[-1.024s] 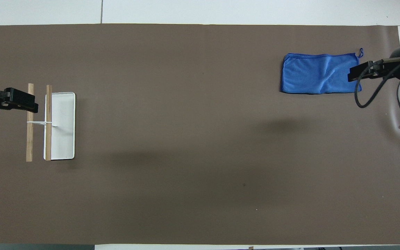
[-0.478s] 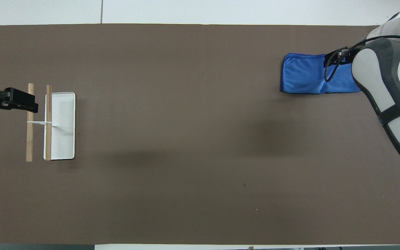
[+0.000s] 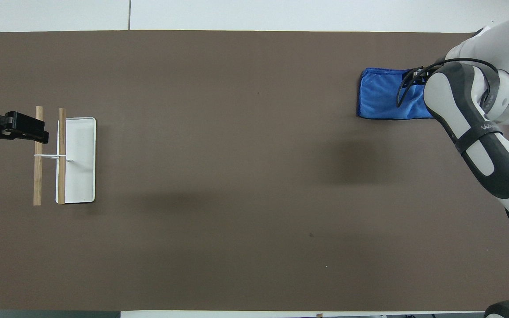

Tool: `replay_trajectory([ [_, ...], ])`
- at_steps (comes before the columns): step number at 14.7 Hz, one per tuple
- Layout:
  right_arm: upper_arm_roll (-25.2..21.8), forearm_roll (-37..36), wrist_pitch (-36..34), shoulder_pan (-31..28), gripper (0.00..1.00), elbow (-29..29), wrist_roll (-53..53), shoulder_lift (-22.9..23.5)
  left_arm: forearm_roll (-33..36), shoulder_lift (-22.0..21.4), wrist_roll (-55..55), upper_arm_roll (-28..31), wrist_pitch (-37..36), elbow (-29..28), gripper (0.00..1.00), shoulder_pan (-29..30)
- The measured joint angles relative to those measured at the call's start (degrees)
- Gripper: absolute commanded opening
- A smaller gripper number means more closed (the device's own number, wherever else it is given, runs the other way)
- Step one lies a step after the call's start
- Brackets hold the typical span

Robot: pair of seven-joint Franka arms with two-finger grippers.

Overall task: Right arm passes towel to left arm to hang
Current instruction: 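Close the right gripper on the blue towel's edge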

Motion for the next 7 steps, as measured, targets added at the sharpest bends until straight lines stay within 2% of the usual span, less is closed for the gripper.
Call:
replay_trajectory([
  [2, -0.1, 0.0, 2.5, -0.3, 0.73, -1.8, -0.9, 0.4, 0.0, 0.0, 0.0, 0.0, 0.0, 0.0, 1.00, 0.0],
  [5, -0.1, 0.0, 3.9, -0.8, 0.71, -3.1, -1.5, 0.9, 0.0, 0.0, 0.0, 0.0, 0.0, 0.0, 1.00, 0.0],
  [7, -0.1, 0.0, 4.0, -0.8, 0.62, -3.5, -1.6, 1.1, 0.0, 0.0, 0.0, 0.0, 0.0, 0.0, 1.00, 0.0],
])
